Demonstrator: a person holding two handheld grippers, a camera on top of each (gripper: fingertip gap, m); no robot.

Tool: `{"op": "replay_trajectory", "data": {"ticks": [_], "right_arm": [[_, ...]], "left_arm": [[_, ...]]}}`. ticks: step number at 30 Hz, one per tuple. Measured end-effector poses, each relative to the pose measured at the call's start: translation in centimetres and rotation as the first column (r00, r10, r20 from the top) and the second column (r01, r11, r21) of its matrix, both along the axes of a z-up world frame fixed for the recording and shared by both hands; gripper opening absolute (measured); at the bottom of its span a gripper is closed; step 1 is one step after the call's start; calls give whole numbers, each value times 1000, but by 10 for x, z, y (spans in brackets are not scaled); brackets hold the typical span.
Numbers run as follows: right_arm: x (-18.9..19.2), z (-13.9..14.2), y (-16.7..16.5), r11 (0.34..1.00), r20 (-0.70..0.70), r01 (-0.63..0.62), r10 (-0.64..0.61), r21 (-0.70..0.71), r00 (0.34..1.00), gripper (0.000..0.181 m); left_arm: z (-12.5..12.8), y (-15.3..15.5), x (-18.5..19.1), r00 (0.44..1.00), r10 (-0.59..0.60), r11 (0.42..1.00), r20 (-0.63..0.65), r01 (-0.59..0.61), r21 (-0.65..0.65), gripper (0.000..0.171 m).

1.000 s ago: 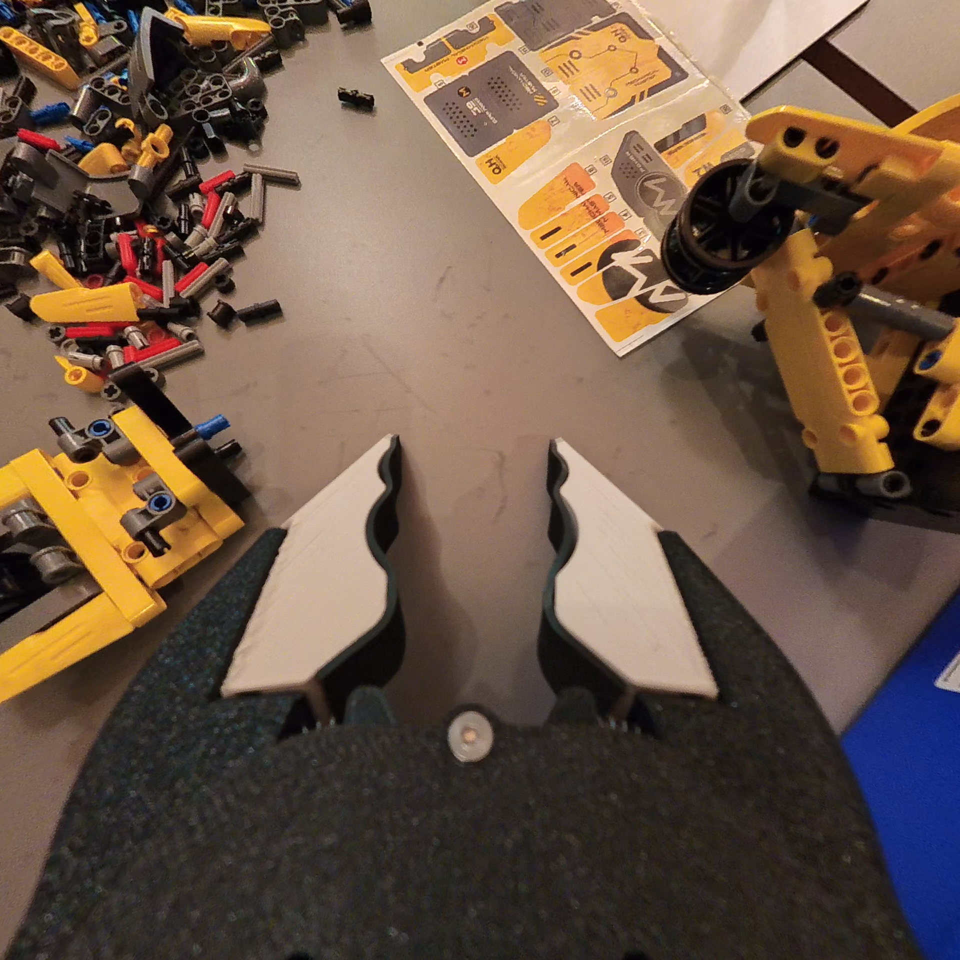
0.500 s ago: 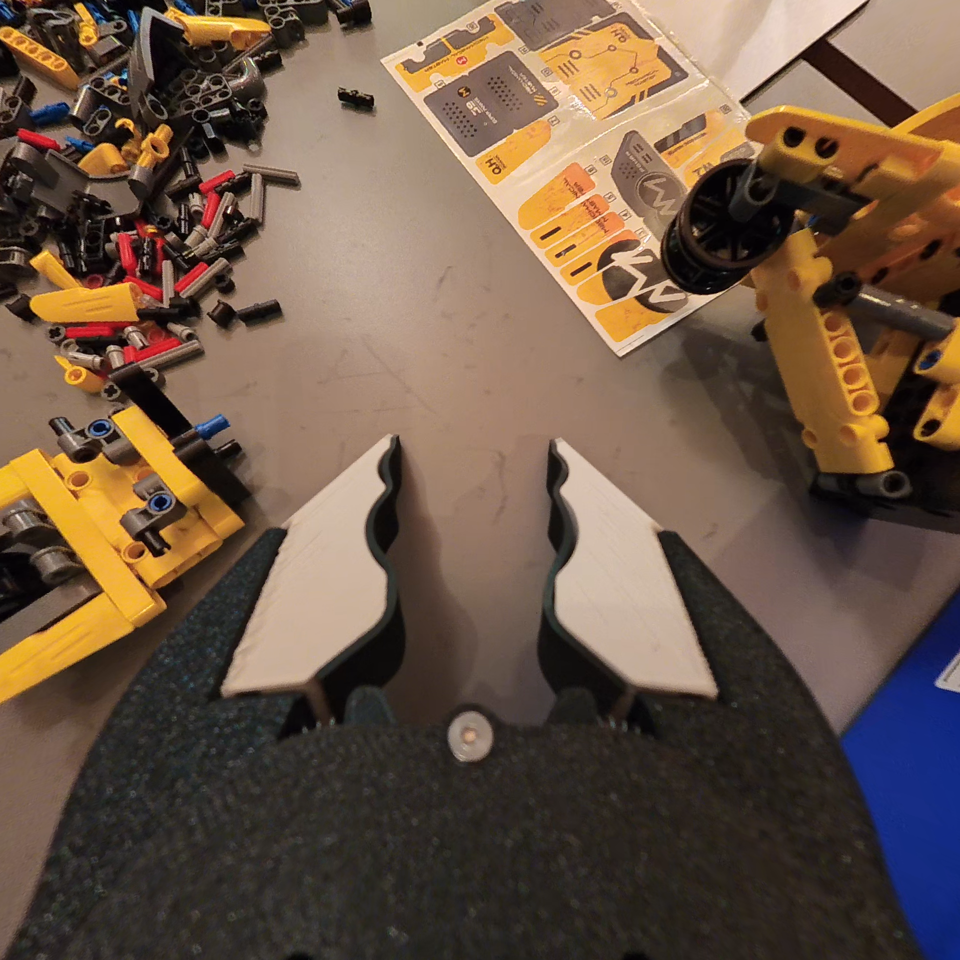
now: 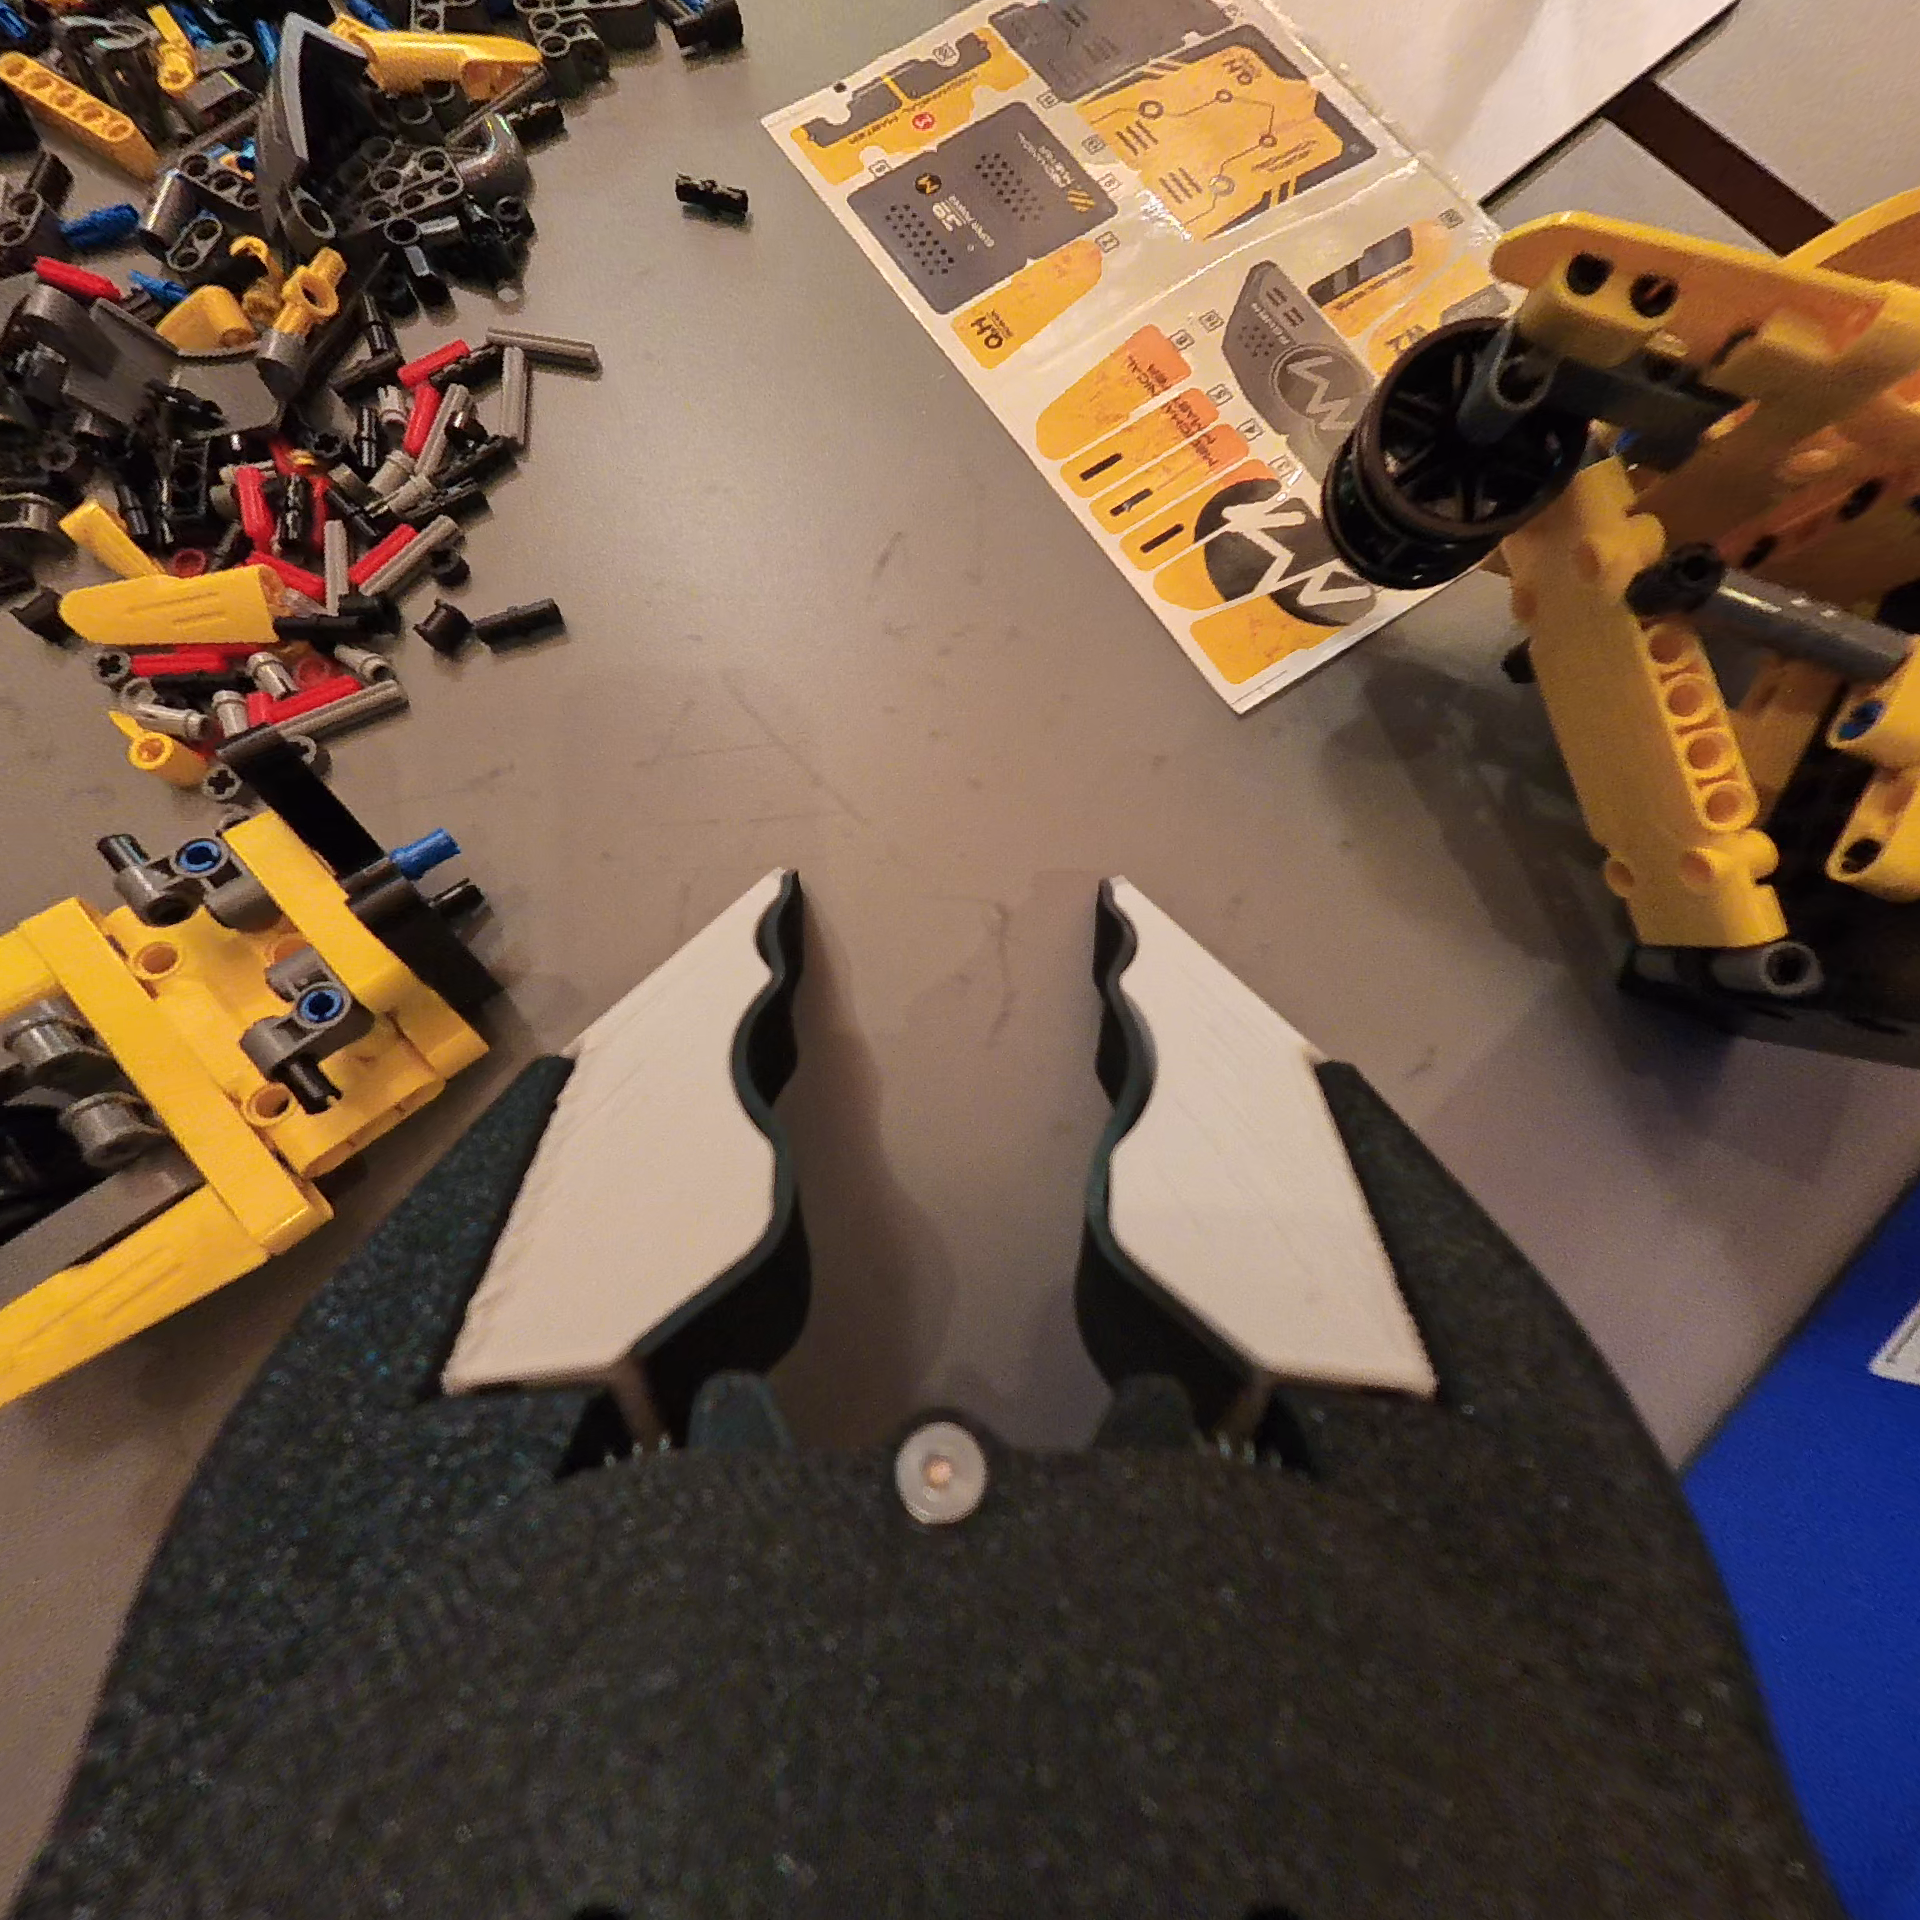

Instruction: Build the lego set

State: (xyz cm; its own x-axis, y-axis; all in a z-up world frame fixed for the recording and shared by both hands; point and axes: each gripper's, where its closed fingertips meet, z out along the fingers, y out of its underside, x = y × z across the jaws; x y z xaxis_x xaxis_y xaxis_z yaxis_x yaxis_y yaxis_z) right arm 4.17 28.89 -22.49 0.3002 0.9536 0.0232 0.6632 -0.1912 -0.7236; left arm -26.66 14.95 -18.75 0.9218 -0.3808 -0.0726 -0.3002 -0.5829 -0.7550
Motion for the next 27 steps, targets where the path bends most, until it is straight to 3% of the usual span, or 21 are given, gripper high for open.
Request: {"op": "replay_trajectory", "data": {"ticks": [6,12,23,27], "right_arm": [[0,0,0,1000,0,0,0,-1,1000,56],[0,0,0,1000,0,0,0,-1,1000,56],[0,0,0,1000,0,1,-1,-1,1000,56],[0,0,0,1000,0,1,-1,0,1000,56]], "left_arm": [[13,-11,61,977,-214,976,16,213,52,36],[2,-30,128,913,-401,916,76,401,15,39],[-37,-25,155,922,-382,923,-62,377,-78,41],[-37,-22,155,928,-369,929,-53,365,-67,29]]}}
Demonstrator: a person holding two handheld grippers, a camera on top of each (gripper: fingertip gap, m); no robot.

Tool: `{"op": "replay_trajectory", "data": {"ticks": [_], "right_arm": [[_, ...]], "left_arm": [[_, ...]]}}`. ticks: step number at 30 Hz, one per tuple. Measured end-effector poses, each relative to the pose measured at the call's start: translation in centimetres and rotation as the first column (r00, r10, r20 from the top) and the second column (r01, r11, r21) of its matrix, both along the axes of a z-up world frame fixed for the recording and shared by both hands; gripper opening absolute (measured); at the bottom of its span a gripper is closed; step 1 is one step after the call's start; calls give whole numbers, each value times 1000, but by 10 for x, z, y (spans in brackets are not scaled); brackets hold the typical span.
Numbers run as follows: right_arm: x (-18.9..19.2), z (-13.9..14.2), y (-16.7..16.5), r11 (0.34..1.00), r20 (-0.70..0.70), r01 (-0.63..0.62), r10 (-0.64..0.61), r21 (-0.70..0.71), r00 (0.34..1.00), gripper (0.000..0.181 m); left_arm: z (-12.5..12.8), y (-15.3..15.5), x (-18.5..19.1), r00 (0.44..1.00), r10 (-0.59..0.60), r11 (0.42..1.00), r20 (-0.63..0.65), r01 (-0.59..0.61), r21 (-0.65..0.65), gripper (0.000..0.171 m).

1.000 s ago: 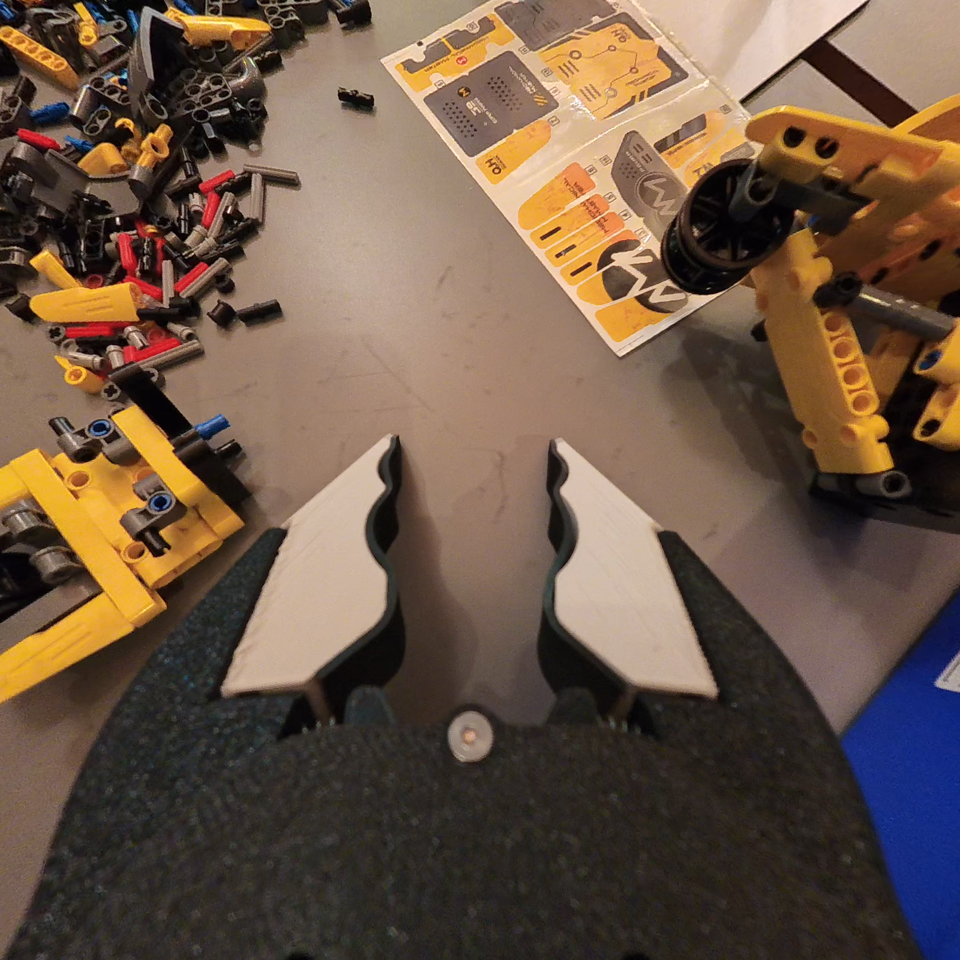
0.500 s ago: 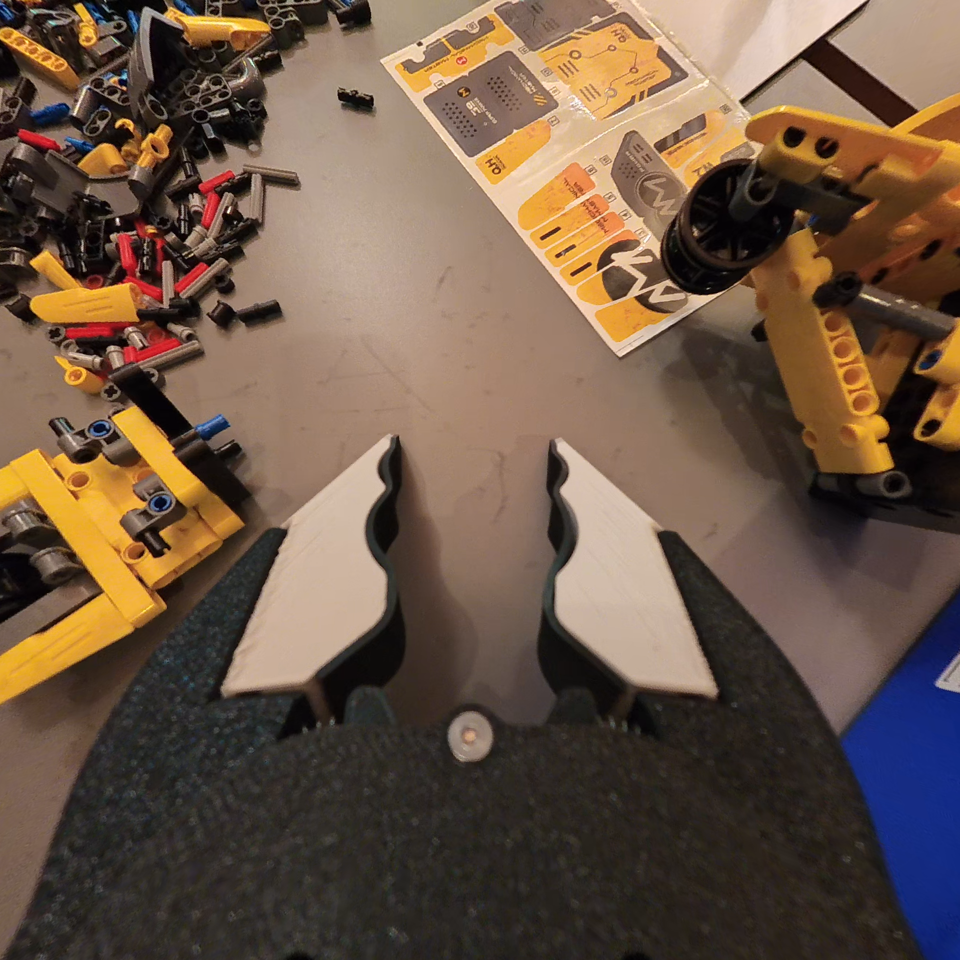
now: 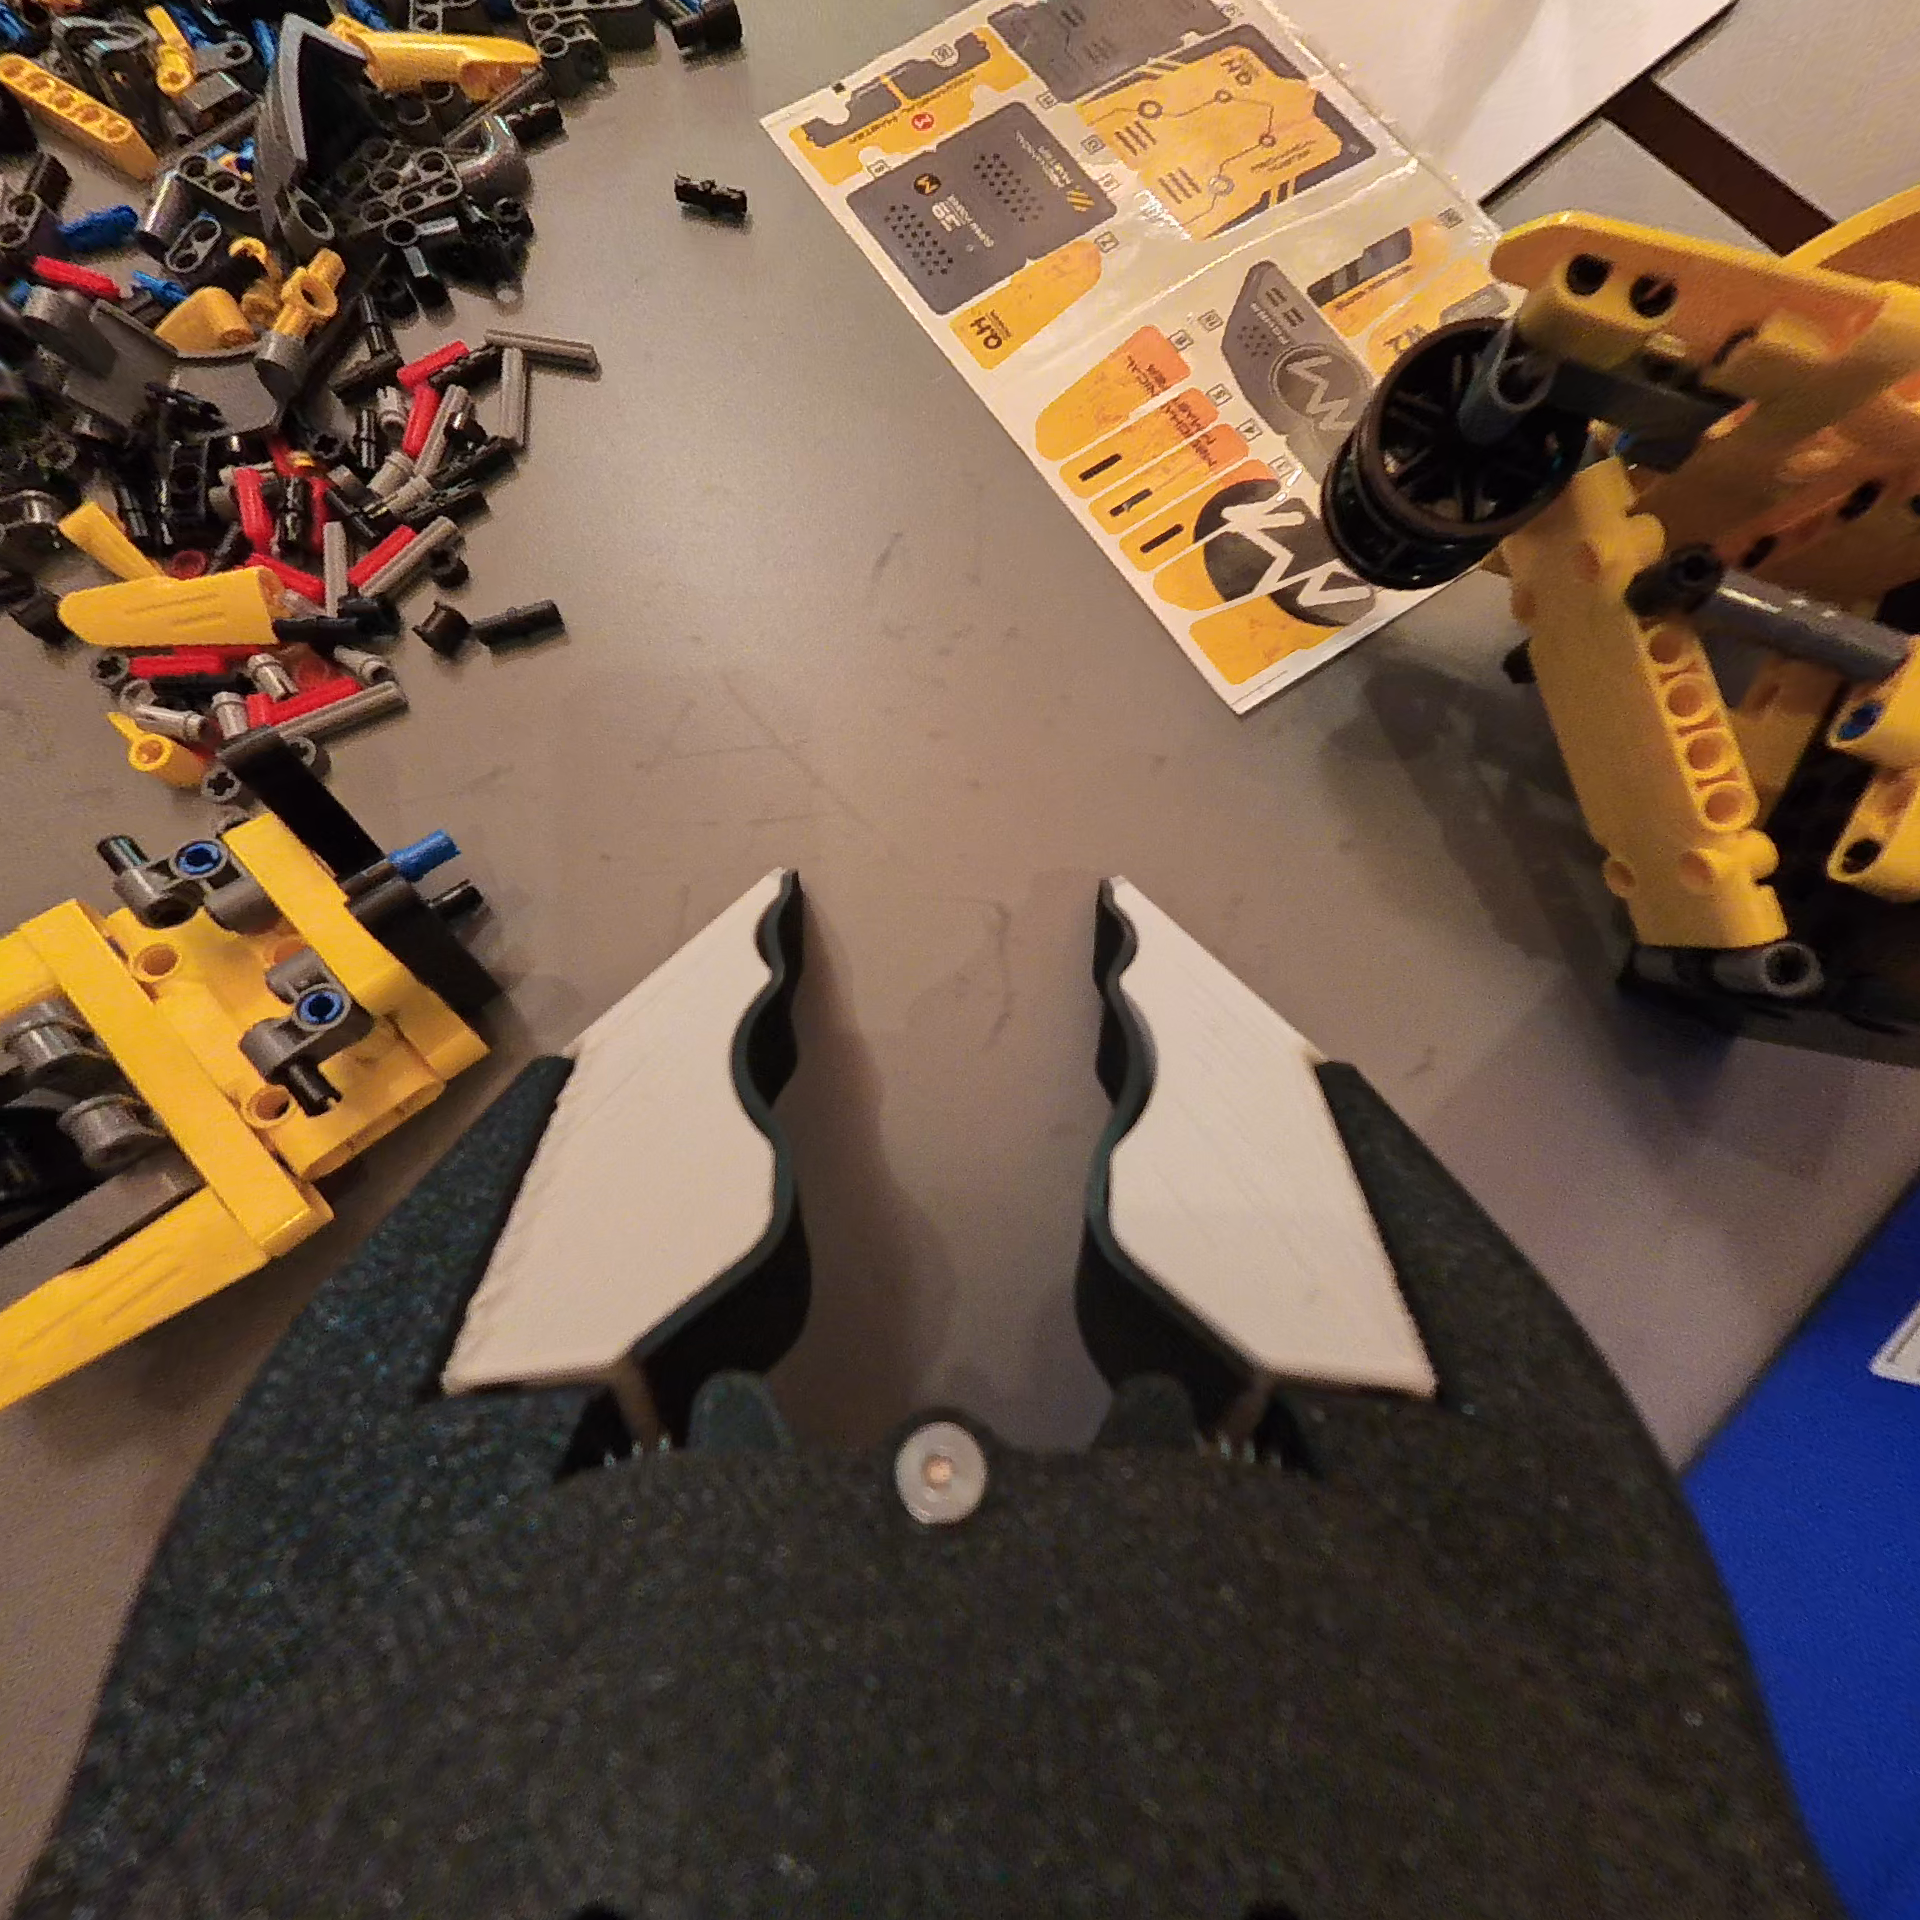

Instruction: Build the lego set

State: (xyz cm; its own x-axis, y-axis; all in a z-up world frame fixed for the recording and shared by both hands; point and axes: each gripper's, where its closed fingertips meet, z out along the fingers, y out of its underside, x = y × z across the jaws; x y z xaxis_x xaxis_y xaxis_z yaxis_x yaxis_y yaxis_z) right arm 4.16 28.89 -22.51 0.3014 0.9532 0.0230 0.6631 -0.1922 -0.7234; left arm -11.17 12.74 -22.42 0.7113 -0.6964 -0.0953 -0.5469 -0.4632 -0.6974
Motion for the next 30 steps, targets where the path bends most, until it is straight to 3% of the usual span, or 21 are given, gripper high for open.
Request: {"op": "replay_trajectory", "data": {"ticks": [6,16,30], "right_arm": [[0,0,0,1000,0,0,0,0,1000,56],[0,0,0,1000,0,1,-1,1,1000,56],[0,0,0,1000,0,4,-4,1,1000,56]], "left_arm": [[11,2,-12,999,25,1000,44,-25,14,26],[37,19,-82,961,216,974,174,-224,26,26],[24,13,-84,976,187,982,113,-185,-25,27]]}}
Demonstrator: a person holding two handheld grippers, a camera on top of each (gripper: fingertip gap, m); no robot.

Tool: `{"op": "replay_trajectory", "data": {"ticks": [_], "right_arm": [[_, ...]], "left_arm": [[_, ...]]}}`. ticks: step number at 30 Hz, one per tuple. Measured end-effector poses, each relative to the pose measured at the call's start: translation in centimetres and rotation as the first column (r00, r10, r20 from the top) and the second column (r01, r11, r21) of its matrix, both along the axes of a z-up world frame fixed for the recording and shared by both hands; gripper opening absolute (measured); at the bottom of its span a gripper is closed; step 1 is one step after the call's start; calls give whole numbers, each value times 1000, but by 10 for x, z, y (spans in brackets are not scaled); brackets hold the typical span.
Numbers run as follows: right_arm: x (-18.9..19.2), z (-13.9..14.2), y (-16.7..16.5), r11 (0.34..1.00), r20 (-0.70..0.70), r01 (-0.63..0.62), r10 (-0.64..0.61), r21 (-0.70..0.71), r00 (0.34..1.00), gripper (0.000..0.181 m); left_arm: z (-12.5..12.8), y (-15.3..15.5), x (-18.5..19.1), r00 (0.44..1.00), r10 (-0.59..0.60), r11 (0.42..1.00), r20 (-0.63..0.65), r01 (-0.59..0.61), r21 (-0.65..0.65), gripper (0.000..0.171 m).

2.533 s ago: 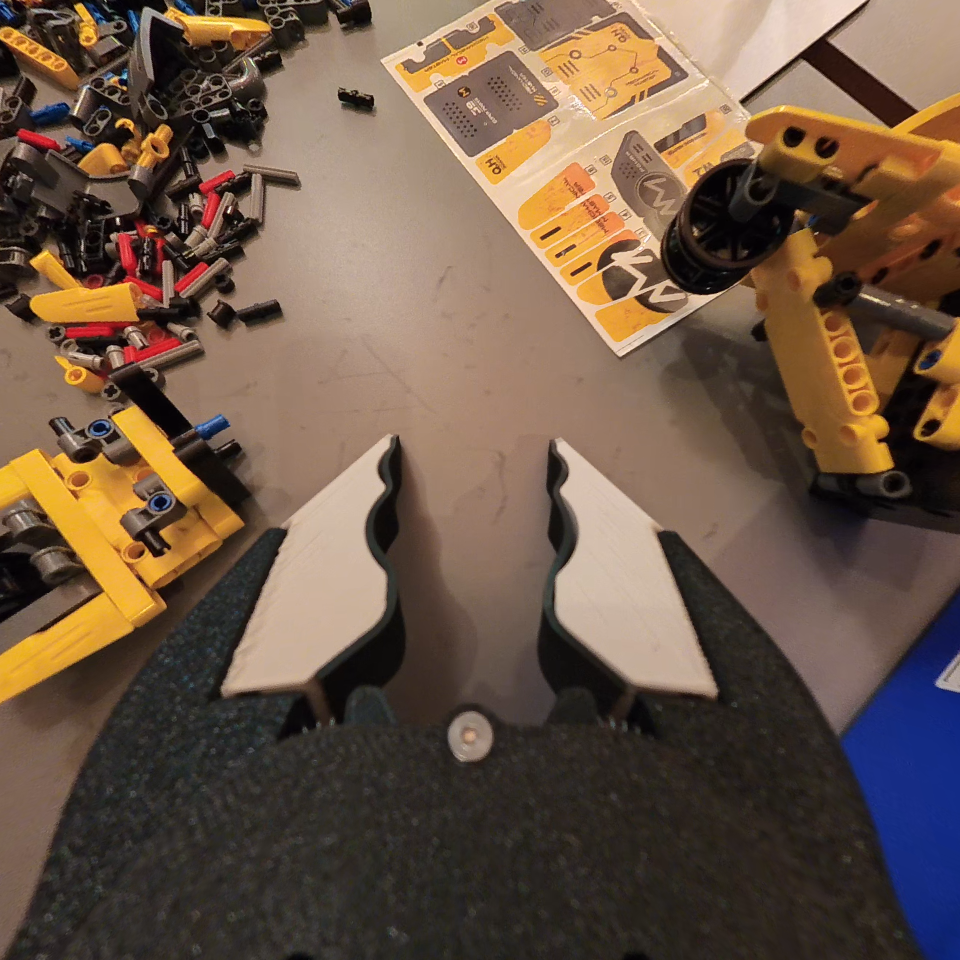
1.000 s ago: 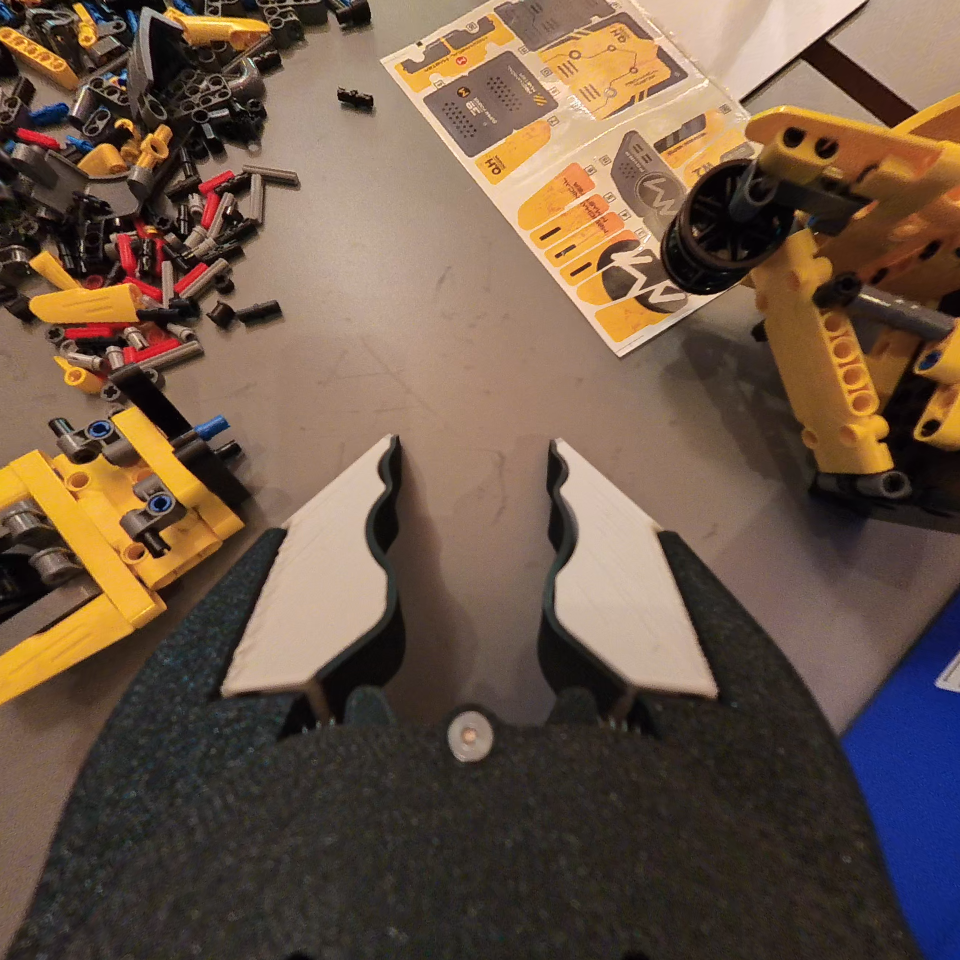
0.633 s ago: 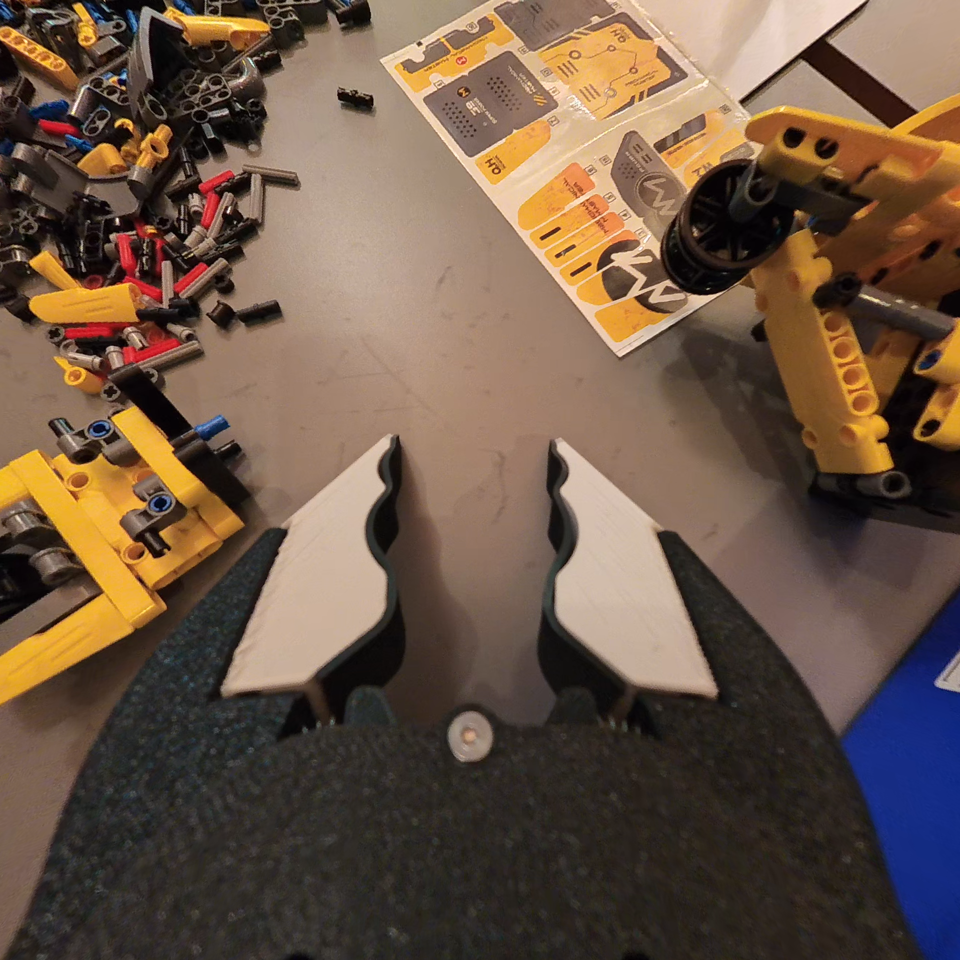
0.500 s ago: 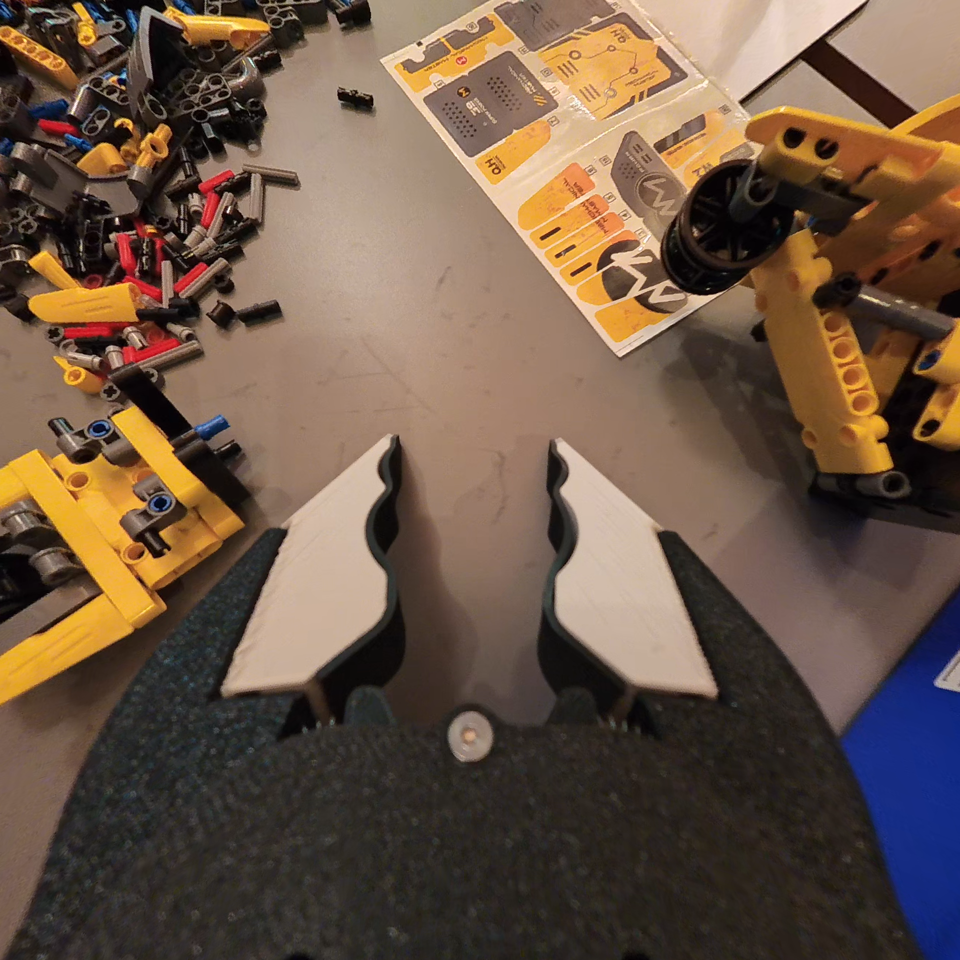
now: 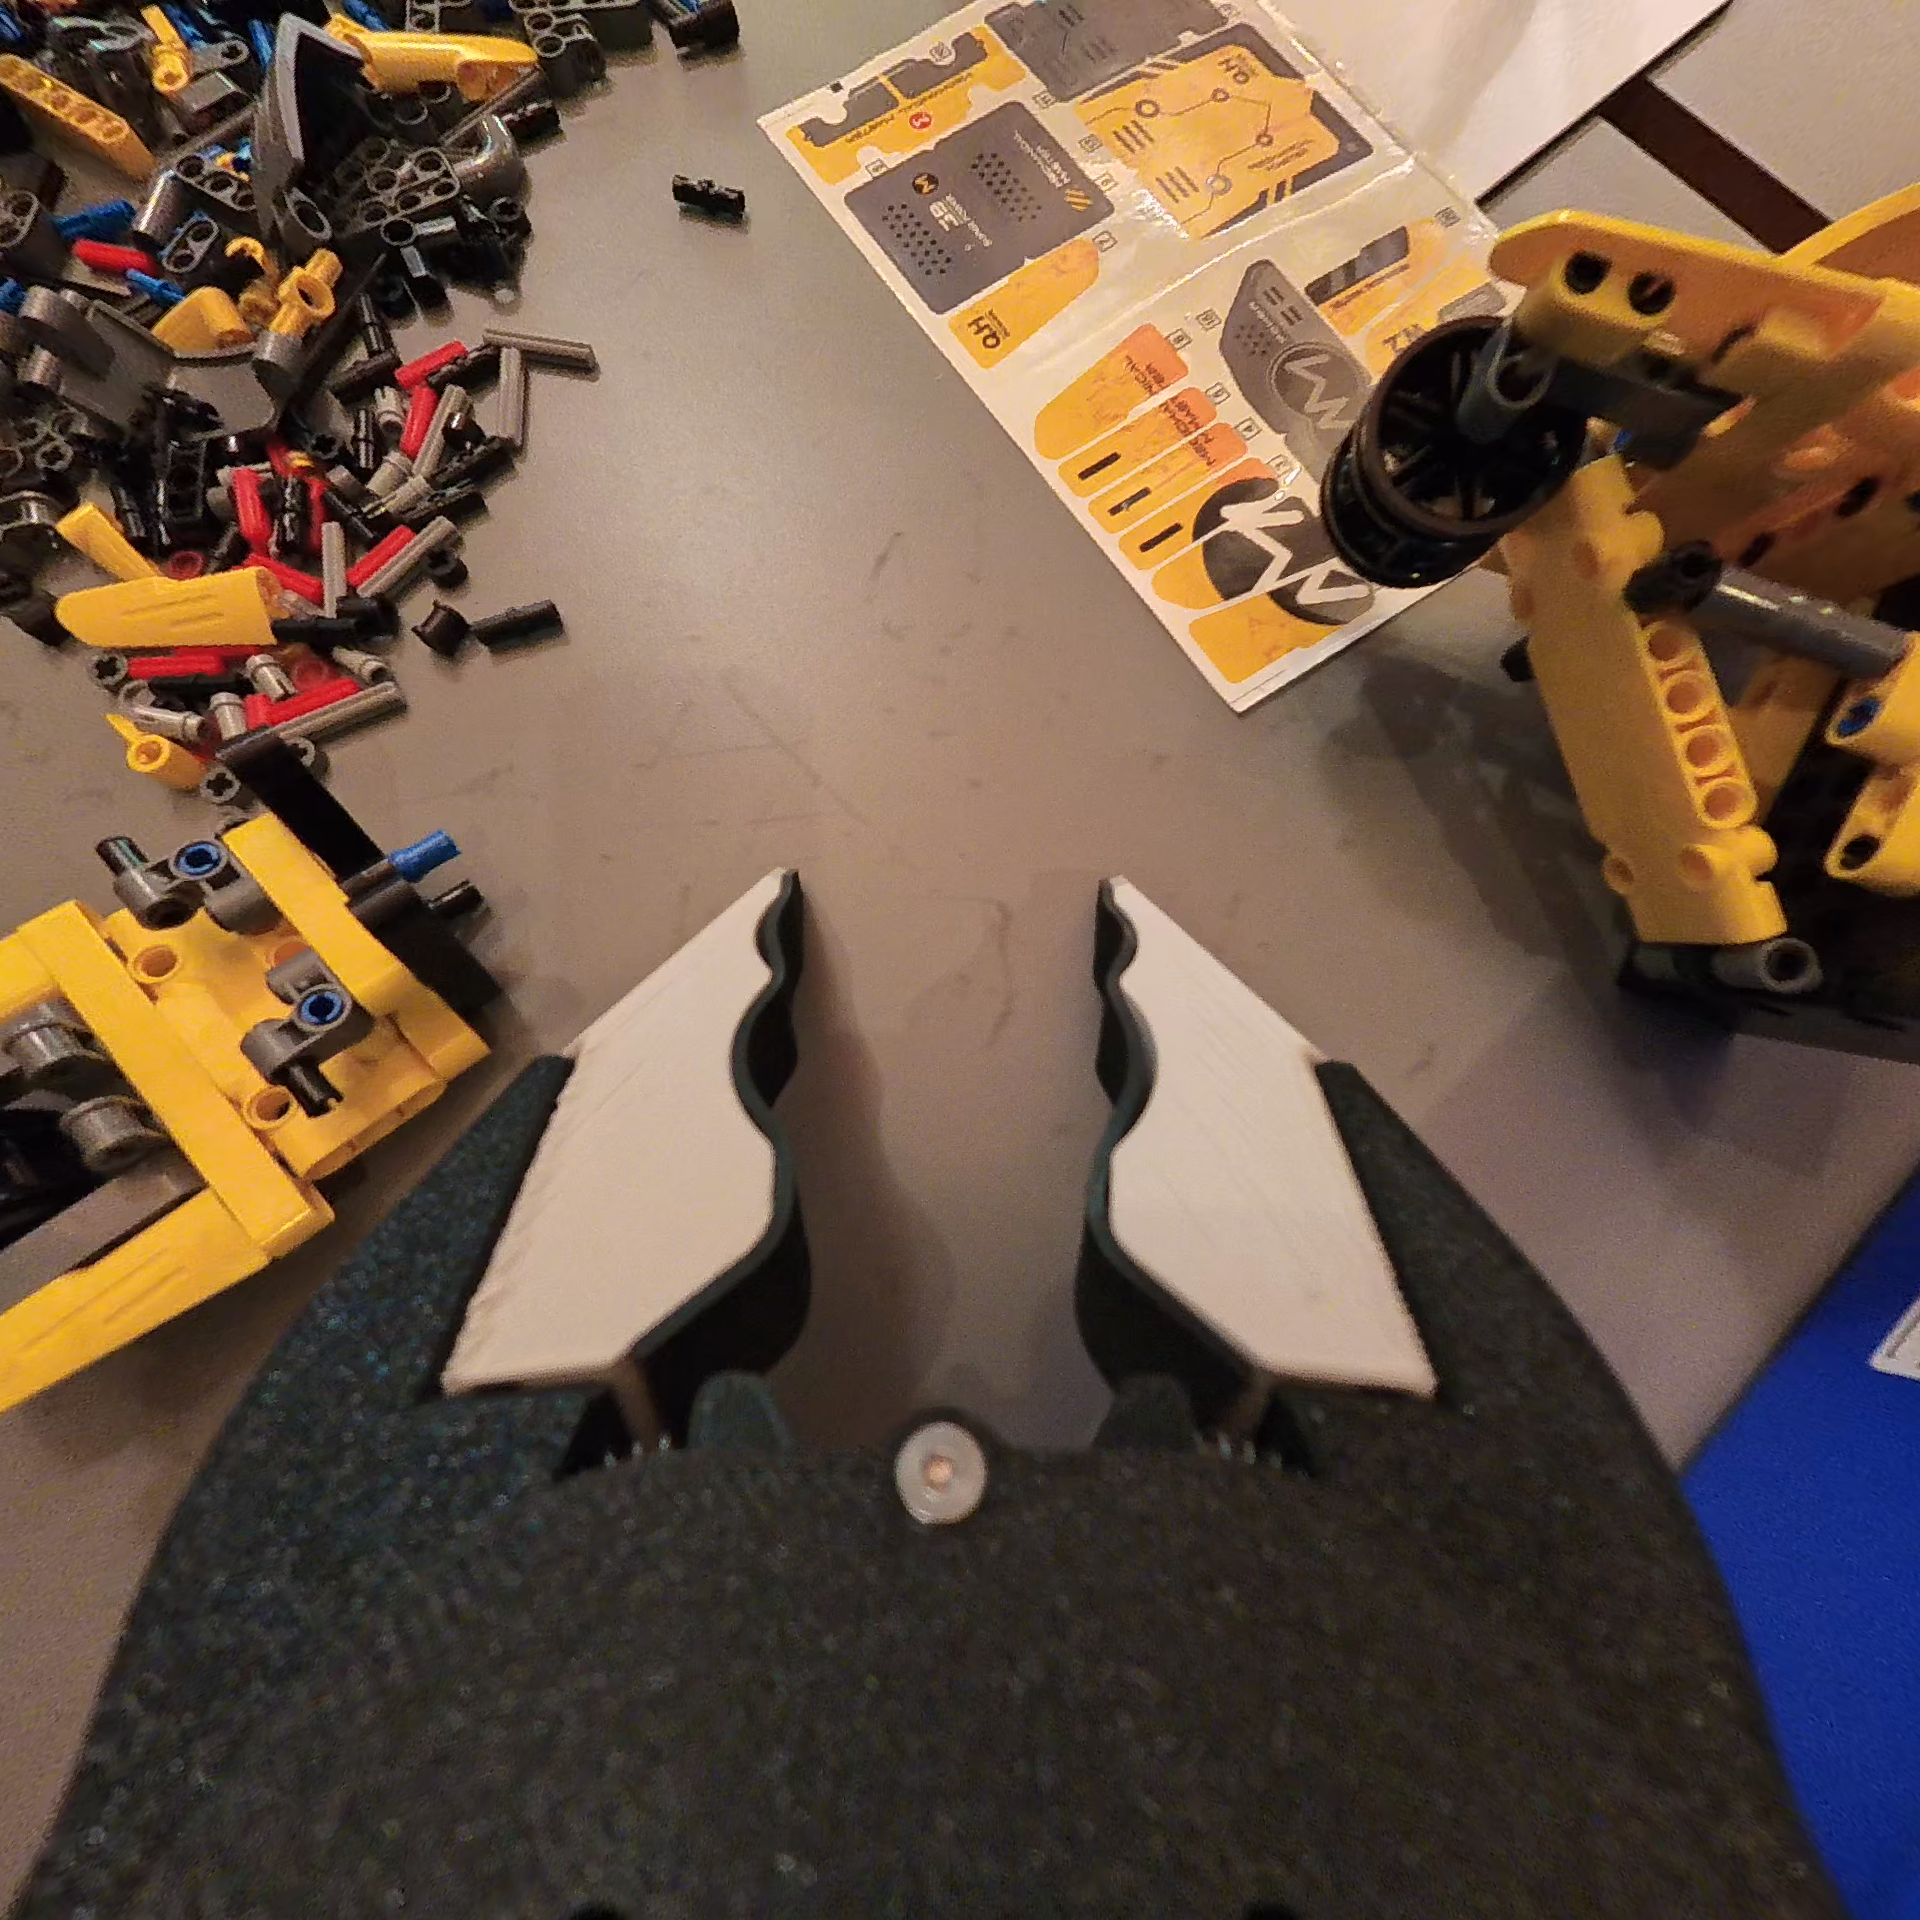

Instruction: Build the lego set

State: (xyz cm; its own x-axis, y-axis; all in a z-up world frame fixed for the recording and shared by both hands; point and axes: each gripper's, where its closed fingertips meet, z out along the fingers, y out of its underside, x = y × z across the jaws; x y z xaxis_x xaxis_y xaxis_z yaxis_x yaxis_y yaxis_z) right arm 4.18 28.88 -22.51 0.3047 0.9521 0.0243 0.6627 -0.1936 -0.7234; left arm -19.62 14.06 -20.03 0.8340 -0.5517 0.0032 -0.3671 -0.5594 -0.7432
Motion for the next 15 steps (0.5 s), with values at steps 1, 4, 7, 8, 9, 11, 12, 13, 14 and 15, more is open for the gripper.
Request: {"op": "replay_trajectory", "data": {"ticks": [1,4,7,8,9,11,12,13,14,15], "right_arm": [[0,0,0,1000,0,0,0,0,1000,56],[0,0,0,1000,0,0,0,0,1000,56],[0,0,0,1000,0,0,0,0,1000,56],[0,0,0,1000,0,0,0,0,1000,56],[0,0,0,1000,0,0,0,0,1000,56],[0,0,0,1000,0,0,0,0,1000,56],[0,0,0,1000,0,0,0,0,1000,56],[0,0,0,1000,0,0,0,0,1000,56],[0,0,0,1000,0,0,0,0,1000,56],[0,0,0,1000,0,0,0,0,1000,56]], "left_arm": [[-1,-1,1,1000,-4,1000,0,4,-5,26],[-3,-2,1,1000,-11,1000,-4,10,-21,26],[-5,-4,0,1000,-15,999,-6,15,-34,27],[-5,-4,1,1000,-19,999,-2,19,-38,27],[-6,-5,2,1000,-23,999,2,23,-43,26],[-7,-6,4,999,-33,998,9,34,-50,27],[-7,-7,5,999,-39,998,10,40,-54,27],[-8,-7,5,999,-42,997,7,43,-58,27],[-9,-8,5,999,-44,997,3,44,-60,27],[-10,-8,6,999,-46,997,1,46,-62,27]]}}
